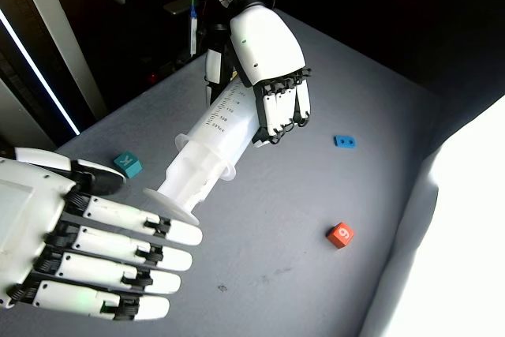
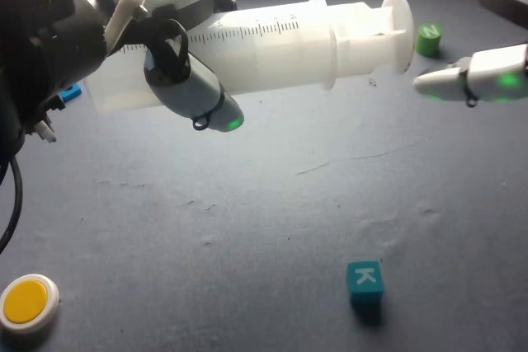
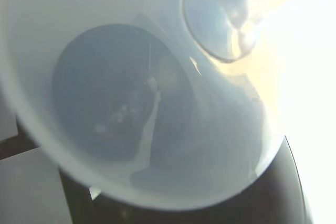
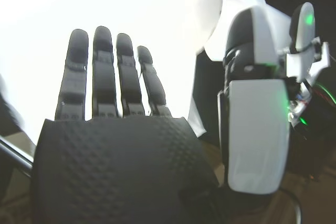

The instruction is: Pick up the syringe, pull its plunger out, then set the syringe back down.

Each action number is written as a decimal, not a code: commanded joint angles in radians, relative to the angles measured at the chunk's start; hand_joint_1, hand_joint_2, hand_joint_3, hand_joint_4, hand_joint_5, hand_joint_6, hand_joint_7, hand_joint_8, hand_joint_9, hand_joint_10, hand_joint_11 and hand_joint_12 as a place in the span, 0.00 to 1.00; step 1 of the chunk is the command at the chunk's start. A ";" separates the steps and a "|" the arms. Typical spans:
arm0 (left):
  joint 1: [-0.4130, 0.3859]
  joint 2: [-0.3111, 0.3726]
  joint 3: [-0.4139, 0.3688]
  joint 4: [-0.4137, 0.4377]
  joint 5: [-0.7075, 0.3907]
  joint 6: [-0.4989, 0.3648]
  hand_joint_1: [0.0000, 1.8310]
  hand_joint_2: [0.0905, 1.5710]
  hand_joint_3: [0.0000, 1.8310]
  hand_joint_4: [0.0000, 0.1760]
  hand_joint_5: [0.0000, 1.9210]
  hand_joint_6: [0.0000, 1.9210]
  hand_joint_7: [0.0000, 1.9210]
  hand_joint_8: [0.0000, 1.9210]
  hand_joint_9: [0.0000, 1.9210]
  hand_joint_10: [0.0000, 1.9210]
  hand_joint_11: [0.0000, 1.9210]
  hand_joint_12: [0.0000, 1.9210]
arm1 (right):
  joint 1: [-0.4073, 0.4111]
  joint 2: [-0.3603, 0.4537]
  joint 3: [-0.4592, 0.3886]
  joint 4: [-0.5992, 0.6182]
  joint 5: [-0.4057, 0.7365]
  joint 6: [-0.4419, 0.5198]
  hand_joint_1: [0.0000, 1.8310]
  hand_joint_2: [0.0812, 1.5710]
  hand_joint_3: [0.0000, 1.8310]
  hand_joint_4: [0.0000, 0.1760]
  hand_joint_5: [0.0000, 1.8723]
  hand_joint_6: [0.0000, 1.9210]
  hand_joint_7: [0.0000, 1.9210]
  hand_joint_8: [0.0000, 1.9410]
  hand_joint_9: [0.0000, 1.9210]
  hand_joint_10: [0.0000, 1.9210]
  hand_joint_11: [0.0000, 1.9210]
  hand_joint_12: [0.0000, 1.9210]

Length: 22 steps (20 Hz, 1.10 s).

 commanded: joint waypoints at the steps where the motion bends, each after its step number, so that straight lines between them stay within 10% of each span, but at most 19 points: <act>1: -0.021 0.007 -0.003 0.047 0.008 -0.007 0.63 0.77 0.00 0.08 0.39 0.68 0.42 0.69 0.35 0.53 0.19 0.78 | 0.013 -0.003 0.005 -0.024 0.113 0.004 0.48 0.61 0.00 0.00 0.00 0.30 0.03 0.31 0.02 0.36 0.00 0.35; 6: -0.028 0.007 -0.009 0.047 -0.006 -0.007 0.64 0.76 0.00 0.00 0.40 0.65 0.43 0.69 0.36 0.53 0.19 0.78 | 0.021 -0.061 0.033 -0.024 0.126 0.010 0.48 0.62 0.00 0.00 0.00 0.27 0.00 0.36 0.00 0.37 0.00 0.32; 11: -0.028 0.007 -0.008 0.047 -0.009 -0.007 0.64 0.76 0.00 0.00 0.40 0.63 0.43 0.71 0.35 0.53 0.17 0.76 | 0.018 -0.096 0.049 -0.024 0.132 0.011 0.56 0.67 0.01 0.00 0.04 0.32 0.03 0.43 0.02 0.50 0.00 0.56; 15: -0.026 0.007 -0.004 0.049 -0.011 -0.007 0.63 0.76 0.00 0.00 0.39 0.65 0.42 0.70 0.35 0.53 0.18 0.77 | 0.010 -0.112 0.056 -0.024 0.135 0.012 0.62 0.72 0.00 0.00 0.00 0.61 0.06 0.52 0.06 0.58 0.00 0.69; 17: -0.026 0.007 -0.002 0.050 -0.011 -0.007 0.64 0.76 0.00 0.00 0.40 0.64 0.43 0.69 0.35 0.52 0.19 0.76 | 0.004 -0.114 0.056 -0.024 0.135 0.012 0.59 0.77 0.01 0.00 0.05 0.64 0.09 0.54 0.07 0.61 0.00 0.76; 18: -0.026 0.007 -0.002 0.050 -0.011 -0.007 0.65 0.76 0.00 0.00 0.39 0.62 0.43 0.73 0.35 0.56 0.18 0.79 | 0.002 -0.114 0.056 -0.024 0.135 0.012 0.57 0.86 0.01 0.00 0.24 0.83 0.21 0.81 0.11 0.66 0.02 0.83; 19: -0.026 0.007 -0.002 0.051 -0.011 -0.007 0.65 0.76 0.00 0.00 0.39 0.62 0.43 0.74 0.34 0.58 0.18 0.81 | -0.002 -0.114 0.056 -0.024 0.134 0.011 0.57 0.88 0.00 0.00 0.30 0.85 0.22 0.88 0.14 0.70 0.05 0.86; 20: -0.026 0.007 -0.002 0.051 -0.011 -0.007 0.64 0.76 0.00 0.00 0.39 0.62 0.43 0.73 0.34 0.59 0.18 0.81 | -0.003 -0.114 0.056 -0.024 0.133 0.010 0.67 0.86 0.00 0.00 0.32 0.81 0.24 0.85 0.23 0.90 0.11 0.87; 22: -0.026 0.007 -0.003 0.051 -0.011 -0.007 0.64 0.76 0.00 0.00 0.39 0.64 0.43 0.70 0.34 0.57 0.19 0.79 | -0.007 -0.114 0.056 -0.024 0.129 0.008 0.71 0.83 0.00 0.00 0.35 0.75 0.28 0.82 0.28 0.90 0.18 0.85</act>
